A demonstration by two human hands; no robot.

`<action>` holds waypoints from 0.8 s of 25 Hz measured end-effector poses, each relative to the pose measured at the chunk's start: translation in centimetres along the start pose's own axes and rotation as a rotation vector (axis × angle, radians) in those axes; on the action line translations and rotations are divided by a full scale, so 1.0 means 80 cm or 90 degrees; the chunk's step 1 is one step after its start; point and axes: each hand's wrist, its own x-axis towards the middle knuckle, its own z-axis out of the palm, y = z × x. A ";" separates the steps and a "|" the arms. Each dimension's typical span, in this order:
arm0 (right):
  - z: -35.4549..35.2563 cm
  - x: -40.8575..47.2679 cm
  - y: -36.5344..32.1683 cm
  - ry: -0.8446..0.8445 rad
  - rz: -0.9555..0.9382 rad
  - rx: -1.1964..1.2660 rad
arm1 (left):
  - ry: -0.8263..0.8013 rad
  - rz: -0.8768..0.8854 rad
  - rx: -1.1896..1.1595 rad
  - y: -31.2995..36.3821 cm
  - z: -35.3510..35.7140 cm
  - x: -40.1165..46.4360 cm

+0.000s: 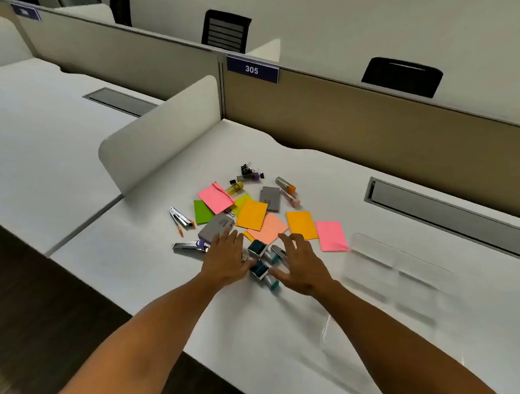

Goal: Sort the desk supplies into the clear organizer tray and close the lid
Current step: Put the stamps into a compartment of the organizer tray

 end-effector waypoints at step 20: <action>0.086 0.001 -0.063 -0.029 0.202 0.035 | -0.047 0.177 -0.041 0.021 0.008 0.063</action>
